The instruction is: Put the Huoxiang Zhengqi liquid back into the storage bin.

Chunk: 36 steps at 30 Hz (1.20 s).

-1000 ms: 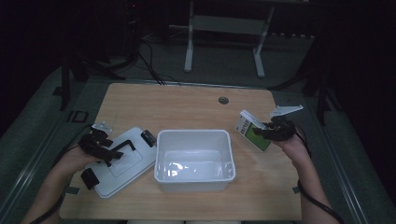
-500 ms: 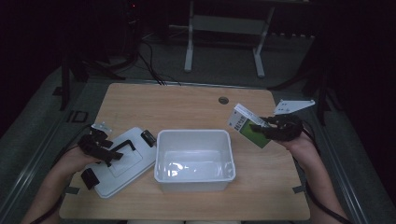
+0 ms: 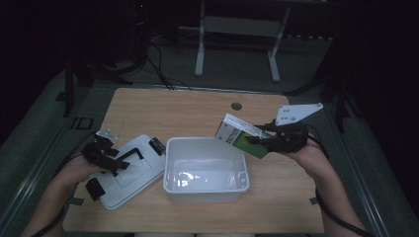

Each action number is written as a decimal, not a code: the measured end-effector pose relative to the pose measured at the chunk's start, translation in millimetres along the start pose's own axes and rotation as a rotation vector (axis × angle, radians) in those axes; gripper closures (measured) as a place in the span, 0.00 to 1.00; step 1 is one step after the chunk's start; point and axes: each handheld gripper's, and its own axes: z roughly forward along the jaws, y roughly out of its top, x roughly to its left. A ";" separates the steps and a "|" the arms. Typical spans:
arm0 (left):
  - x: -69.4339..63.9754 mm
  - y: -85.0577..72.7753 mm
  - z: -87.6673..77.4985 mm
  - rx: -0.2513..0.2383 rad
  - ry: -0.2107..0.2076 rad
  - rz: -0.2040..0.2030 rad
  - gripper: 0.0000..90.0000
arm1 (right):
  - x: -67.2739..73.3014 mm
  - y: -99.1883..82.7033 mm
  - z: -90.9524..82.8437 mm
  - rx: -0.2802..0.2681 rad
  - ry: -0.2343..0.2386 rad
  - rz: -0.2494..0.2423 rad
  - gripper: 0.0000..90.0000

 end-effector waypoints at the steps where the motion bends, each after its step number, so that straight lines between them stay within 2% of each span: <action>1: 0.1 0.0 -0.1 -0.003 -0.003 -0.002 0.28 | 1.9 2.0 2.6 0.001 0.018 -0.004 0.71; 7: 0.2 0.2 -0.6 -0.002 -0.001 -0.001 0.28 | 14.8 9.2 21.1 0.013 0.092 -0.076 0.71; 13: 0.1 -0.7 -1.6 0.001 0.001 0.003 0.28 | 26.5 7.7 43.2 0.035 0.187 -0.137 0.71; 16: 0.5 -1.3 -2.3 0.002 0.003 0.002 0.28 | 31.7 5.5 55.9 0.056 0.215 -0.168 0.71; 18: 0.6 -1.5 -2.2 0.001 0.001 0.002 0.28 | 32.5 4.4 60.1 0.058 0.231 -0.173 0.71; 19: 0.7 -1.6 -2.0 0.002 0.000 0.004 0.28 | 34.8 1.3 69.9 0.068 0.264 -0.180 0.71; 22: 0.6 -1.8 -1.1 0.000 -0.001 0.003 0.28 | 38.3 -2.9 83.0 0.102 0.288 -0.198 0.71; 29: 1.0 -2.3 -0.9 0.002 -0.001 0.005 0.28 | 40.0 -17.9 117.8 0.177 0.330 -0.178 0.71; 36: 1.4 -3.9 -1.2 0.004 -0.001 0.006 0.28 | 42.8 -26.4 139.4 0.234 0.371 -0.167 0.71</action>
